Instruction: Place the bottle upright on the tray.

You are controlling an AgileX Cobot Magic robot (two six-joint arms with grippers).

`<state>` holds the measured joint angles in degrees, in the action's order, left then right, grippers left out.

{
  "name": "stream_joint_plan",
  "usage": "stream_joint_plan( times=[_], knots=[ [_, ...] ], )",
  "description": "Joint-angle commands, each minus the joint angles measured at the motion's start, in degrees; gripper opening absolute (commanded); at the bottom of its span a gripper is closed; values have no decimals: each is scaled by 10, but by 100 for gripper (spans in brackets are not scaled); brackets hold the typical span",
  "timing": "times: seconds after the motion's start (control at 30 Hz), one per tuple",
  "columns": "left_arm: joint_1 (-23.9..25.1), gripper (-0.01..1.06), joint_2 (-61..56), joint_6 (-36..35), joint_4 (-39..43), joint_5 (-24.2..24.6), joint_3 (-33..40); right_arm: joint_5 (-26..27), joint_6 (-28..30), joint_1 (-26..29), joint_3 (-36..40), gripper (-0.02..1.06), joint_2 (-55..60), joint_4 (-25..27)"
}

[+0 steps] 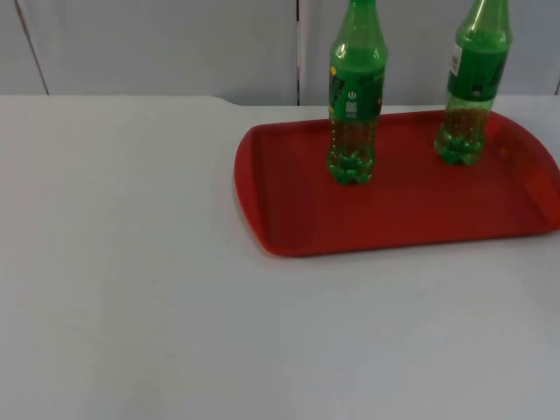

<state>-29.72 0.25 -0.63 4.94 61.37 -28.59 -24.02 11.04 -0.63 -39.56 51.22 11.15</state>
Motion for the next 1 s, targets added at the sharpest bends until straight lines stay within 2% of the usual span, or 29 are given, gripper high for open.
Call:
stream_joint_plan(
  times=[0.0,0.07,0.2,0.37,0.6,0.83,0.93,0.97],
  knots=[
    [-2,105,-2,1,-4,2,3,-23,51,-1,1,105,-29,39],
    [-2,105,-2,1,-4,2,3,-44,98,-1,1,105,-62,69],
    [-2,105,-2,1,-4,2,3,-81,138,-1,1,105,-111,91],
    [-2,105,-2,1,-4,2,3,-144,141,-1,1,105,-176,87],
    [-2,105,-2,1,-4,2,3,-177,141,-1,1,105,-249,100],
    [-2,105,-2,1,-4,2,3,-216,174,-65,28,105,-330,90],
    [-2,105,-2,1,-4,2,3,-236,157,-84,49,105,-365,68],
    [-2,105,-2,1,-4,2,3,-244,129,-87,55,105,-380,51]
  ],
)
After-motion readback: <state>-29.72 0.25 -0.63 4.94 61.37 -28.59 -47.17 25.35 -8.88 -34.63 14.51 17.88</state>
